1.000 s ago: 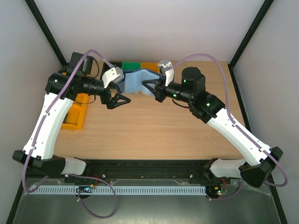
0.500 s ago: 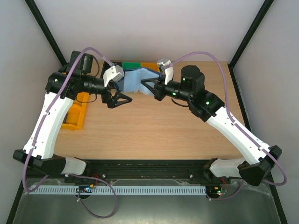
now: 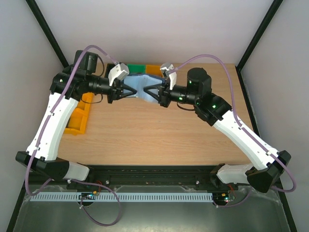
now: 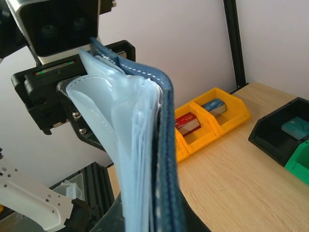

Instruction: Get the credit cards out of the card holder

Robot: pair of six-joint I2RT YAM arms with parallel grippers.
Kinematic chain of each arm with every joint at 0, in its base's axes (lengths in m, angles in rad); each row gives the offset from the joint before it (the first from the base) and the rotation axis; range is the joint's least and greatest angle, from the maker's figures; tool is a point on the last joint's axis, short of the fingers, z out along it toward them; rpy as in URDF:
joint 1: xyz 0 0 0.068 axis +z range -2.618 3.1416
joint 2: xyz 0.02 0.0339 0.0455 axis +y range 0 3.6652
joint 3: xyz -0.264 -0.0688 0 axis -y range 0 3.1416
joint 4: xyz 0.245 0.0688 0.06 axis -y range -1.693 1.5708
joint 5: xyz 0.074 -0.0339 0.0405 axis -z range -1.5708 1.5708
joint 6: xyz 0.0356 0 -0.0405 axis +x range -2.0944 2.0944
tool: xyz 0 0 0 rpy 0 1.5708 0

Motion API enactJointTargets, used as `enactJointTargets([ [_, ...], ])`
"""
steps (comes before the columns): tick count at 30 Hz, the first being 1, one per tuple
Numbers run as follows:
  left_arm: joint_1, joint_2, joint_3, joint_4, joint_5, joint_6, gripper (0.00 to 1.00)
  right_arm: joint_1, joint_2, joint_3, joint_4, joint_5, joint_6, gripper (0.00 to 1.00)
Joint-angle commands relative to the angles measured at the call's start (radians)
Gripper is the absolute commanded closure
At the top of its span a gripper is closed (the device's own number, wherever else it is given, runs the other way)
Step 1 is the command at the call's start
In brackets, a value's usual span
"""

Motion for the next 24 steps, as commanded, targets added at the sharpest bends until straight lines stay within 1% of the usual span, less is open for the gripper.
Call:
enactJointTargets([
  [1,-0.003,0.005,0.008,0.015,0.016,-0.019,0.98,0.006,-0.016,0.004,0.063,-0.084,-0.024,0.83],
  [3,0.015,-0.005,0.011,0.008,0.029,-0.012,0.98,0.004,-0.037,-0.001,0.030,-0.085,-0.074,0.62],
  [4,0.028,-0.011,0.014,-0.002,0.044,0.002,0.98,0.000,-0.058,-0.013,0.011,-0.077,-0.095,0.53],
  [6,0.055,-0.026,0.016,-0.028,0.081,0.042,0.98,-0.013,-0.108,-0.064,-0.006,-0.035,-0.154,0.40],
  [8,0.067,-0.034,0.019,-0.062,0.112,0.083,0.98,-0.044,-0.143,-0.101,-0.026,-0.017,-0.185,0.34],
  [12,0.069,-0.040,0.024,-0.099,0.128,0.131,0.98,-0.088,-0.155,-0.105,-0.063,0.008,-0.197,0.34],
  [17,0.069,-0.041,0.028,-0.123,0.137,0.168,0.98,-0.090,-0.133,-0.086,-0.080,0.017,-0.207,0.35],
  [22,0.069,-0.043,0.037,-0.176,0.174,0.238,0.98,-0.090,-0.104,-0.067,-0.075,0.104,-0.187,0.38],
  [24,0.069,-0.041,0.038,-0.185,0.181,0.250,0.98,-0.090,-0.075,-0.047,-0.068,0.092,-0.171,0.36],
])
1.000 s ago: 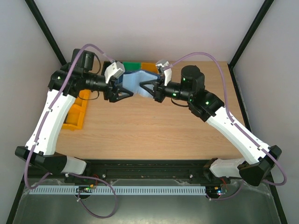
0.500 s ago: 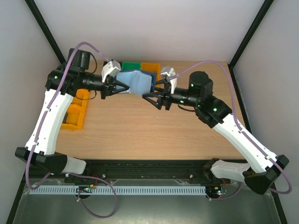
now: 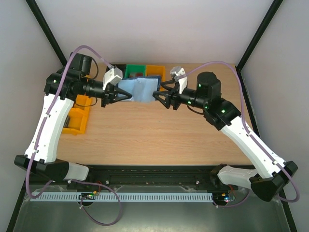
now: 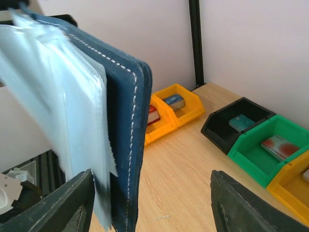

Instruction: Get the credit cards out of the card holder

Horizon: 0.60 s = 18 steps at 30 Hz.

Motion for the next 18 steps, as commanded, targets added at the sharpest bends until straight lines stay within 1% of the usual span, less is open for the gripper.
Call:
enactJointTargets([
  [1,0.001,-0.020,0.030,-0.049,0.074,0.074,0.98,0.000,0.056,0.060,0.005,0.012,0.018,0.34],
  [3,-0.001,-0.020,0.023,-0.051,0.084,0.078,0.98,0.014,0.080,0.073,0.031,-0.033,0.027,0.29],
  [4,-0.001,-0.020,0.018,-0.051,0.087,0.080,0.98,0.024,0.086,0.074,0.054,-0.039,0.035,0.28],
  [6,-0.002,-0.018,0.013,-0.050,0.090,0.080,0.98,0.044,0.094,0.070,0.107,-0.042,0.050,0.28],
  [9,-0.005,-0.017,0.010,-0.046,0.089,0.077,0.98,0.069,0.105,0.071,0.175,-0.095,0.072,0.26],
  [13,-0.007,-0.014,0.000,-0.033,0.087,0.062,0.98,0.093,0.120,0.083,0.218,-0.145,0.099,0.27],
  [15,-0.007,-0.015,-0.008,-0.026,0.086,0.057,0.98,0.101,0.121,0.082,0.229,-0.142,0.112,0.30],
  [16,-0.007,-0.015,-0.012,-0.025,0.085,0.055,0.98,0.102,0.122,0.083,0.231,-0.135,0.118,0.34],
  [17,-0.007,-0.015,-0.015,-0.024,0.086,0.054,0.98,0.103,0.125,0.085,0.231,-0.128,0.123,0.40],
  [18,-0.007,-0.015,-0.015,-0.023,0.086,0.053,0.98,0.104,0.128,0.086,0.230,-0.121,0.127,0.48],
])
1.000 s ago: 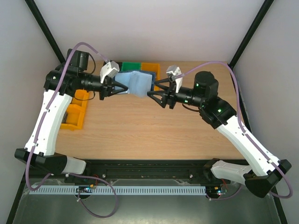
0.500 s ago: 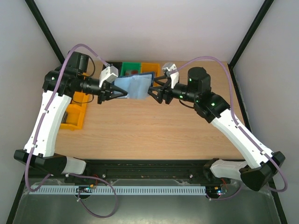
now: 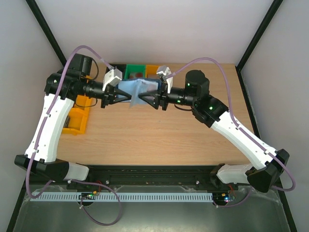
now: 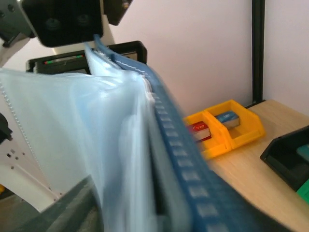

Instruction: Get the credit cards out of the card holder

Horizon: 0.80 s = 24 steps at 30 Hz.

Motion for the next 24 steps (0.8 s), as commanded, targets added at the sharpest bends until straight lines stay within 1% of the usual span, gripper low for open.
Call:
enactJointTargets([
  [1,-0.006,-0.014,-0.014,0.010,0.045,0.004,0.98,0.010,0.014,0.041,0.069,-0.002,0.038,0.56],
  [3,-0.006,-0.013,-0.016,0.016,0.041,-0.006,0.98,0.012,0.022,0.050,0.061,0.001,0.045,0.77],
  [5,-0.007,-0.015,-0.019,0.028,0.025,-0.023,0.98,0.012,0.030,0.063,0.050,0.009,0.052,0.89],
  [6,-0.007,-0.016,-0.019,0.031,0.014,-0.027,0.90,0.011,0.031,0.067,0.042,0.017,0.053,0.95],
  [7,-0.006,-0.018,-0.019,0.031,0.003,-0.028,0.74,0.011,0.031,0.071,0.033,0.043,0.052,0.98],
  [9,-0.005,-0.021,-0.014,0.027,-0.022,-0.021,0.44,0.012,0.026,0.075,0.012,0.091,0.050,0.98],
  [11,0.002,-0.023,-0.006,0.018,-0.041,-0.009,0.24,0.011,0.024,0.082,-0.010,0.130,0.049,0.98],
  [12,0.006,-0.025,-0.003,0.018,-0.046,-0.009,0.17,0.012,0.026,0.087,-0.022,0.147,0.049,0.98],
  [14,0.008,-0.025,-0.008,0.027,-0.042,-0.015,0.06,0.012,0.034,0.097,-0.035,0.166,0.057,0.98],
  [15,0.007,-0.025,-0.016,0.044,-0.038,-0.033,0.02,0.012,0.044,0.100,-0.034,0.167,0.069,0.98],
  [17,-0.004,-0.021,-0.037,0.097,-0.047,-0.094,0.01,0.019,0.059,0.107,-0.023,0.164,0.089,0.98],
  [20,-0.033,-0.006,-0.063,0.179,-0.120,-0.184,0.01,0.039,0.072,0.118,-0.014,0.168,0.095,0.98],
  [22,-0.040,0.006,-0.054,0.203,-0.140,-0.212,0.01,0.047,0.073,0.118,-0.012,0.170,0.094,0.98],
  [24,-0.041,0.014,-0.042,0.215,-0.145,-0.223,0.05,0.048,0.072,0.115,-0.016,0.165,0.089,0.98],
])
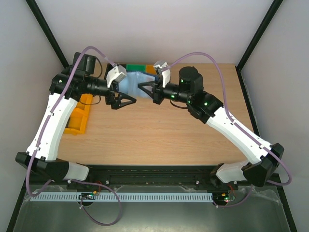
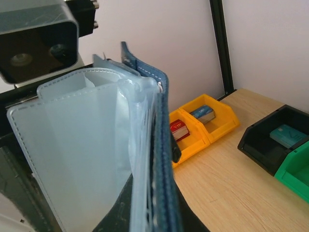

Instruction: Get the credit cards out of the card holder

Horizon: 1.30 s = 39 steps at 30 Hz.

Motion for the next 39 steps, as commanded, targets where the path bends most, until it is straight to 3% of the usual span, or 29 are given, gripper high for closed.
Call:
enactJointTargets([
  [1,-0.011,0.012,0.010,0.080,-0.027,-0.072,0.08,0.016,-0.003,0.033,0.022,0.002,0.008,0.99],
  [4,-0.011,0.016,0.001,0.087,-0.017,-0.080,0.25,0.016,-0.007,0.029,0.027,-0.017,0.013,0.98],
  [9,-0.011,0.012,-0.011,0.087,-0.019,-0.081,0.87,0.016,-0.017,0.031,0.031,-0.048,0.007,0.98],
  [10,-0.011,0.008,-0.009,0.088,-0.018,-0.081,0.96,0.014,-0.022,0.030,0.026,-0.044,-0.004,0.93],
  [13,0.006,0.000,0.004,0.072,0.013,-0.067,0.98,0.010,-0.063,0.013,-0.011,-0.009,-0.058,0.61],
  [17,0.028,-0.011,0.021,0.032,0.059,-0.022,0.98,-0.016,-0.128,-0.044,-0.050,0.005,-0.120,0.44],
  [28,0.039,-0.026,0.053,-0.040,0.082,0.062,0.98,-0.143,-0.196,-0.095,-0.102,-0.049,-0.162,0.41],
  [39,0.039,-0.027,0.057,-0.059,0.103,0.090,0.98,-0.150,-0.136,-0.076,-0.101,-0.093,-0.142,0.36],
])
